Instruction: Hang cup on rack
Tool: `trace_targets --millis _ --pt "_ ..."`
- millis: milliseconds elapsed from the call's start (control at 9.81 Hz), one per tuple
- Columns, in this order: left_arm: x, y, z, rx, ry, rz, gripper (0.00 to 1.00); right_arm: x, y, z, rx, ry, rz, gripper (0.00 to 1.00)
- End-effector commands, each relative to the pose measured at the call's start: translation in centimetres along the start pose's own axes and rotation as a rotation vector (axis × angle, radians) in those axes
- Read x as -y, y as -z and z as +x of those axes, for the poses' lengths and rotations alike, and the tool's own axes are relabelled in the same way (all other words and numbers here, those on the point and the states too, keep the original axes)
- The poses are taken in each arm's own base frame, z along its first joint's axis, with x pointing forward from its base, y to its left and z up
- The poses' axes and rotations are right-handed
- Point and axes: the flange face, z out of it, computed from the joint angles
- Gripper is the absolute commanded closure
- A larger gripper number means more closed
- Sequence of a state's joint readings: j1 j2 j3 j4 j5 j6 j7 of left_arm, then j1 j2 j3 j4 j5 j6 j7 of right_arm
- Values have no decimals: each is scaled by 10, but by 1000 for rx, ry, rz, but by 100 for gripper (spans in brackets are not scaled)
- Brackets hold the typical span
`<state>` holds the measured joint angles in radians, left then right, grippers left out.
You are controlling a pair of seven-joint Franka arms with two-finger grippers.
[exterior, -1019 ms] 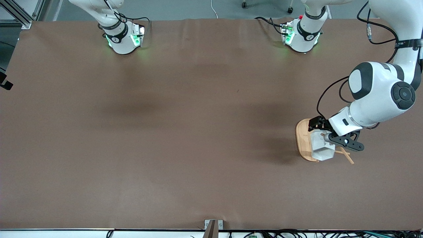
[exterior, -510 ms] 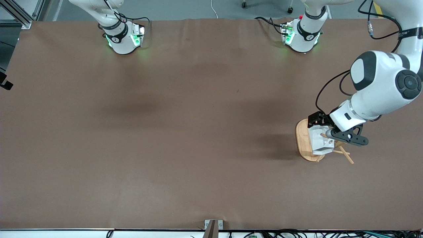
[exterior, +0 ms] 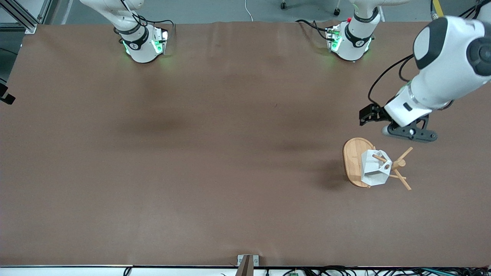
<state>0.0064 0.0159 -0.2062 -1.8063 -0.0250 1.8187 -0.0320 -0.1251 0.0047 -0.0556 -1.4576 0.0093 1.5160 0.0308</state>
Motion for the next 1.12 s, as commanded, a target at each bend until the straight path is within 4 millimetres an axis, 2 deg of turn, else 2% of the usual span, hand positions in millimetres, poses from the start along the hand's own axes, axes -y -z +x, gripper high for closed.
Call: trace_targets --millis 0,204,408,815,1019 --pt "9 37 -6 -41 2 53 0 -3 2 -5 -5 5 -15 0" --pt "29 79 -5 -80 28 77 0 -3 2 -5 -5 5 -15 0" --pt "30 97 -20 -25 36 80 0 -3 2 -5 -5 5 -15 0" --pt "34 112 -32 31 43 66 0 -3 2 -5 -5 5 -15 0" --pt "35 113 -34 42 45 64 0 -3 2 -5 -5 5 -15 0"
